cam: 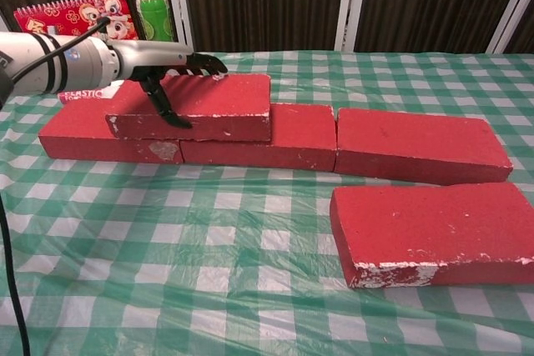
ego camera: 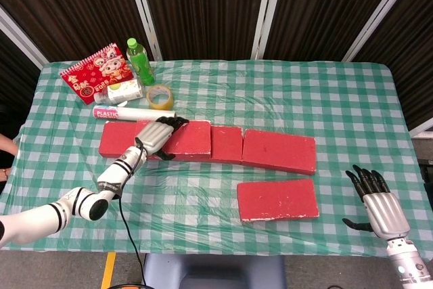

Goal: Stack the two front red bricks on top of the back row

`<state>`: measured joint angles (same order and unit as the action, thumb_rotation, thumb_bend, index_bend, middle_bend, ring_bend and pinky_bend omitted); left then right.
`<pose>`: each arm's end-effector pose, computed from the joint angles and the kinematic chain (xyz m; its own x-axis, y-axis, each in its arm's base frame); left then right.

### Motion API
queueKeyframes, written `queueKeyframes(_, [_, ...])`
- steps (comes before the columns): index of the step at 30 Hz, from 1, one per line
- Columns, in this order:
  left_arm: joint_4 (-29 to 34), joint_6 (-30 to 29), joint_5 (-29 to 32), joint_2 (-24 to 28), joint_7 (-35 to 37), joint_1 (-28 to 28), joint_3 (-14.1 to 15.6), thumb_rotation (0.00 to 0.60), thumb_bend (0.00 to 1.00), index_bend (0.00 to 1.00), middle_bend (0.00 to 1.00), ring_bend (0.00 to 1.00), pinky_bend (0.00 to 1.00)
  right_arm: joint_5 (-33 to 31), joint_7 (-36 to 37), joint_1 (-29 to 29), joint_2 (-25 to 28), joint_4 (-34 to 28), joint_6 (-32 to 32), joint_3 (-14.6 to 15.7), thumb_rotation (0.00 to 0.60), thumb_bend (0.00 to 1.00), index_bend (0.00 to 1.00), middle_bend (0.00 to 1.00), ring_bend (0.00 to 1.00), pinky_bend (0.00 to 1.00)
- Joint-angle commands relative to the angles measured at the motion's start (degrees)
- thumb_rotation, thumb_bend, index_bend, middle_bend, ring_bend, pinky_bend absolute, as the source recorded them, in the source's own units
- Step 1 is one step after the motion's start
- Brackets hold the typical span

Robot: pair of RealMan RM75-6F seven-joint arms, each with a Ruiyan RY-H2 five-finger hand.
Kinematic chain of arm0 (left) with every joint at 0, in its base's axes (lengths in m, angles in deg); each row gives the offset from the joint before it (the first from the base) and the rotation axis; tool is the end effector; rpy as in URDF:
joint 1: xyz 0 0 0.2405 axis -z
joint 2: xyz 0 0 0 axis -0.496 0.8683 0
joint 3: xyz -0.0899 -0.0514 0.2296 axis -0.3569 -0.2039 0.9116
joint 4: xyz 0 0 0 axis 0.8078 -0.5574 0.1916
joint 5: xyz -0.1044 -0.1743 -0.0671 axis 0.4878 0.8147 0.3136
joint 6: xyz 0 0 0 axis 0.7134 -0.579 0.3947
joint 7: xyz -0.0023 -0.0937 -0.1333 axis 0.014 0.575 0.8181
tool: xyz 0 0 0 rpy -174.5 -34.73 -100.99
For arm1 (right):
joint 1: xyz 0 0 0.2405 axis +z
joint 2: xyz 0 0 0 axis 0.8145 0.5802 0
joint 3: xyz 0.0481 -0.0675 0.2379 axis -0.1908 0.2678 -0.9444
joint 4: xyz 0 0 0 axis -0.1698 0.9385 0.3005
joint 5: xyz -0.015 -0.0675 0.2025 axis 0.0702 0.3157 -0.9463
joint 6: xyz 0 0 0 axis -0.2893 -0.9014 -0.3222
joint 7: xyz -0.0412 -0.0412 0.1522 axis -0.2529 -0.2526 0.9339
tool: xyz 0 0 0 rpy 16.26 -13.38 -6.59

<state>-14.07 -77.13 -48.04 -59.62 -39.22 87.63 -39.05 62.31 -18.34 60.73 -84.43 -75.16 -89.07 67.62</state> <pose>-0.1074 0.4365 -0.0138 0.4784 0.3941 0.7847 0.8490 -0.4360 -0.2986 -0.3170 -0.1877 0.1175 0.4774 -0.1858 0.8588 -0.8786 -0.0922 0.4685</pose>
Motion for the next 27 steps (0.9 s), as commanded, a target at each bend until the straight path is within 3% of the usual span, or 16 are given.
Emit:
queueKeyframes(1, [-0.1,0.14,-0.33,0.02,0.18,0.12,0.15,0.6,0.29,0.0,0.27,0.13,0.09,-0.04,-0.08,0.04,0.0,-0.03,0.11,0.02,0.6,0.13,0.0,0.0,0.0,0.0])
queueKeyframes(8, [-0.52,1.37,-0.18,0.13,0.26,0.7,0.65,0.6,0.29,0.0,0.22,0.09,0.08,-0.31,-0.5,-0.02,-0.07,-0.19,0.13,0.0,0.6,0.13,0.0,0.0,0.0,0.0])
queueKeyframes(27, [-2.04,2.41,-0.57,-0.1,2.34,1.38,0.55,0.6,0.3,0.0,0.19,0.05,0.06,-0.78,-1.69,0.06,-0.28,-0.38,0.55,0.04,0.6,0.13,0.0,0.0,0.0,0.0])
